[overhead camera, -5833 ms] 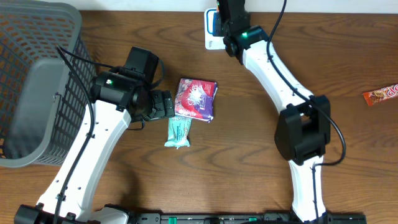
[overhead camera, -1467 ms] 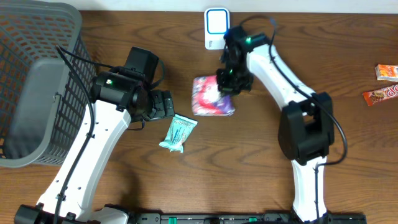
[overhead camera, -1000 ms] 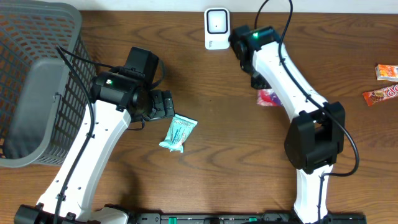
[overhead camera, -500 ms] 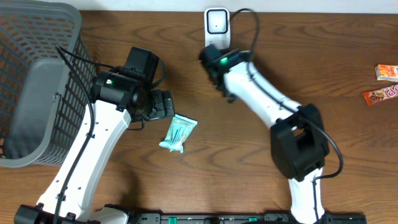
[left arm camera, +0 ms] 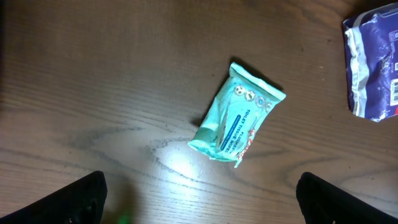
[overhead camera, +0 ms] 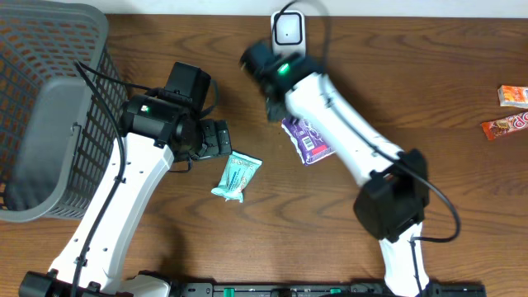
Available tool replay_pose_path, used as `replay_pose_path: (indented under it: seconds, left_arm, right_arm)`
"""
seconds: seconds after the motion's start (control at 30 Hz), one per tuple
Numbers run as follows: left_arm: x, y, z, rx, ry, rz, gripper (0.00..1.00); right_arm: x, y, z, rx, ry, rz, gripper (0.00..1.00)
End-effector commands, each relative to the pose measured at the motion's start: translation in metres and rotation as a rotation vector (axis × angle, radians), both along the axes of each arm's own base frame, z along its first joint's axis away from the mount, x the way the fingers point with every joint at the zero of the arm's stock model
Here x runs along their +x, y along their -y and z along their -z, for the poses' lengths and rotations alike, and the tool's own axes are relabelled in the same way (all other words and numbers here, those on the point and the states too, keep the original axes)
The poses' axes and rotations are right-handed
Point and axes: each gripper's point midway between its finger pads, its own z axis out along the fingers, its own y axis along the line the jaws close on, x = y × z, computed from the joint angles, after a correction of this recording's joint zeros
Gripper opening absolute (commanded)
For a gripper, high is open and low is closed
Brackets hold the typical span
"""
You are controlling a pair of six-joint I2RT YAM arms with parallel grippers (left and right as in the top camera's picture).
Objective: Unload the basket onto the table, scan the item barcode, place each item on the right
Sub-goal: 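Lift the red-purple bag and set it down right of centre, then regrasp the red-purple bag with the right gripper and lift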
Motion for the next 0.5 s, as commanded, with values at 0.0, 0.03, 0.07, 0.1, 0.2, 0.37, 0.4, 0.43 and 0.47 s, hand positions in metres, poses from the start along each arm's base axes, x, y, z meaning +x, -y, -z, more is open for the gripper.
replay_pose_path:
  seconds: [0.0, 0.03, 0.07, 0.1, 0.2, 0.37, 0.4, 0.43, 0.47]
  left_arm:
    - [-0.001, -0.001, 0.002, 0.012, -0.007, 0.006, 0.98]
    - [-0.001, -0.001, 0.002, 0.013, -0.007, 0.006, 0.98]
    - [-0.001, -0.001, 0.002, 0.013, -0.007, 0.006, 0.98]
    - [-0.001, -0.001, 0.002, 0.012, -0.007, 0.006, 0.98]
    - [-0.001, -0.001, 0.002, 0.012, -0.007, 0.006, 0.98]
    - [-0.001, -0.001, 0.002, 0.012, -0.007, 0.006, 0.98]
    - [-0.001, -0.001, 0.002, 0.013, -0.007, 0.006, 0.98]
    - [-0.001, -0.001, 0.002, 0.013, -0.007, 0.006, 0.98]
    - [-0.001, -0.001, 0.002, 0.013, -0.007, 0.006, 0.98]
  right_arm:
    - [0.007, -0.004, -0.013, 0.117, -0.07, -0.169, 0.98]
    - [0.005, -0.006, -0.012, 0.138, -0.093, -0.214, 0.98]
    - [0.003, -0.006, -0.011, 0.151, -0.118, -0.25, 0.98]
    - [0.001, -0.005, -0.008, 0.151, -0.136, -0.26, 0.98]
    - [-0.005, -0.001, 0.001, 0.125, -0.172, -0.29, 0.98]
    - [0.0, 0.011, 0.013, 0.066, -0.147, -0.204, 0.98]
    - [0.002, 0.01, 0.015, 0.071, -0.139, -0.191, 0.98]
    - [0.004, 0.01, 0.018, 0.075, -0.133, -0.189, 0.99]
    - [0.006, 0.011, 0.02, 0.077, -0.128, -0.186, 0.99]
